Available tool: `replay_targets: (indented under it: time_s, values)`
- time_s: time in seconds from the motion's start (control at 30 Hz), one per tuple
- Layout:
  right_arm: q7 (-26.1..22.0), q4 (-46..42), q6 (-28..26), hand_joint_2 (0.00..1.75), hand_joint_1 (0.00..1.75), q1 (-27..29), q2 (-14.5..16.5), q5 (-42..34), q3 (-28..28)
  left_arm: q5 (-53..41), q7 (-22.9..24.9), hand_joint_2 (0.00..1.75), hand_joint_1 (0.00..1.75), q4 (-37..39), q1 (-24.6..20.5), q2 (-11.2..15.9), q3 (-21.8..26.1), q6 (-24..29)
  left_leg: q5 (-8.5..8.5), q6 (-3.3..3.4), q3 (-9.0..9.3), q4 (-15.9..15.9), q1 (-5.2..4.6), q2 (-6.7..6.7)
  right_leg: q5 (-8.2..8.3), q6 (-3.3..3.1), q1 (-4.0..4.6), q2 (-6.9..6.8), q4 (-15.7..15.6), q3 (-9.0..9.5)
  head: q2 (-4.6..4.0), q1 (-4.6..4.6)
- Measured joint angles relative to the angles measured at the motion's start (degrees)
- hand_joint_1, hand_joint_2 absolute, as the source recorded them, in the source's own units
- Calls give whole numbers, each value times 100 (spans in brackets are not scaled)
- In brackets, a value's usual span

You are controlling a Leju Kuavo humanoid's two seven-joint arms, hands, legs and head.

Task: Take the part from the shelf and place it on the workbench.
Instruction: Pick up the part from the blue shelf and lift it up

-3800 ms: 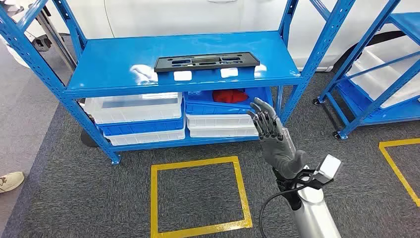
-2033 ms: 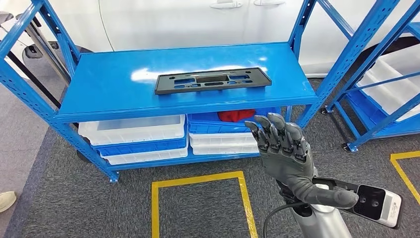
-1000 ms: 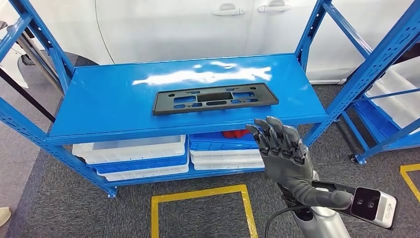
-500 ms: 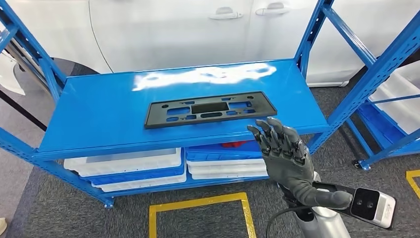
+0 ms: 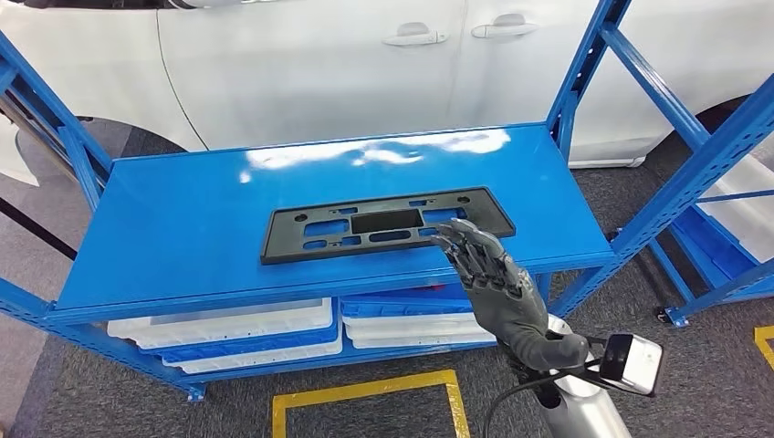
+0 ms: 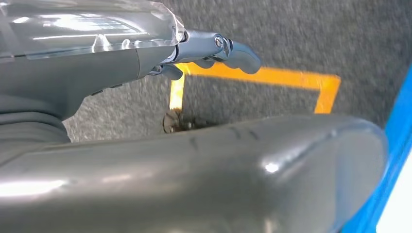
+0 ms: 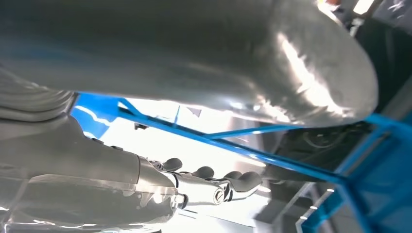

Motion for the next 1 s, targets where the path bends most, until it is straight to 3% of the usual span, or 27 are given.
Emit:
replay_targets:
  time_s: [0.07,0.1,0.17,0.23,0.27,0.33,0.37,0.4,0.53,0.6,0.67,0.73,0.77,0.8,0.83,0.9,1.0]
  values:
    - [18,154,-168,0,0,-127,0,92,79,-31,50,0,0,0,-4,-7,-3,45,-12,47,100,-83,43,-1,-125,59,2,-7,201,-64,0,0]
    - [25,241,-266,0,0,-186,0,143,125,-47,90,0,0,0,-8,-10,-4,75,-26,72,153,-117,61,-1,-248,87,-8,-11,484,-209,0,1]
    - [32,429,-443,0,0,-252,0,222,223,-69,172,0,0,0,-10,-9,-5,140,-78,101,213,-124,61,-6,-502,134,-47,-13,1268,-697,0,1]
    - [27,601,-635,0,0,-266,-1,333,321,-95,270,0,0,1,12,-9,-6,231,-143,93,280,-119,63,-20,-467,177,-89,-17,1684,-1067,0,1]
    - [19,681,-776,0,0,-280,-1,448,372,-105,321,0,0,1,31,-10,-7,289,-183,81,329,-113,67,-28,-265,191,-108,-21,1554,-1087,0,1]
    - [-2,853,-1248,0,0,-326,-1,949,506,-114,415,0,0,2,70,-14,-6,412,-282,41,434,-87,77,-36,272,192,-133,-33,798,-838,0,1]
    - [-6,955,-1546,0,0,-362,-1,1291,592,-114,450,0,0,2,83,-15,-5,469,-333,8,467,-64,74,-38,456,178,-125,-37,423,-696,0,1]
    - [0,1064,-1856,0,0,-398,2,1657,691,-113,471,0,0,2,93,-15,-5,516,-370,-28,477,-51,72,-38,532,151,-114,-36,200,-606,0,1]
    - [146,1432,-2940,175,0,-569,33,2926,1132,-122,483,0,0,0,122,-5,-4,605,-460,-179,501,-42,86,-29,474,-1,-81,-9,99,-556,0,-1]
    - [347,1582,-3454,175,0,-686,84,3580,1374,-136,467,0,0,0,125,2,-5,620,-661,-233,381,276,100,-26,460,-75,-94,-17,62,-515,0,-1]
    - [598,1746,-3937,175,0,-801,143,4261,1619,-149,414,0,0,0,133,2,-6,617,-1015,-265,-14,1039,108,-25,434,-121,-83,-27,57,-495,0,-2]
    - [739,1882,-4185,175,0,-850,185,4628,1811,-155,371,0,0,0,154,3,-7,615,-1155,-276,-371,1620,109,-25,407,-138,-61,-29,60,-476,0,-2]
    - [766,1929,-4226,175,0,-857,203,4682,1873,-155,363,0,0,0,167,3,-6,615,-1049,-268,-402,1597,108,-25,392,-138,-53,-28,62,-458,0,-2]
    - [786,1970,-4250,175,0,-868,222,4710,1925,-155,358,0,0,0,179,4,-5,615,-837,-252,-321,1345,108,-25,374,-134,-47,-25,63,-429,0,-2]
    - [801,2006,-4271,175,0,-882,239,4733,1968,-155,352,0,0,0,185,4,-5,615,-581,-228,-162,949,107,-24,353,-127,-43,-22,63,-395,0,-2]
    - [855,2069,-4371,175,0,-929,264,4866,2049,-167,343,0,0,0,183,8,-6,613,-259,-171,143,233,82,-27,321,-93,-28,-17,68,-356,0,-1]
    - [1121,2188,-4825,175,0,-1016,296,5497,2194,-207,328,0,0,0,188,10,-16,597,-218,-107,219,9,40,-31,318,-20,-24,-9,71,-369,0,-2]
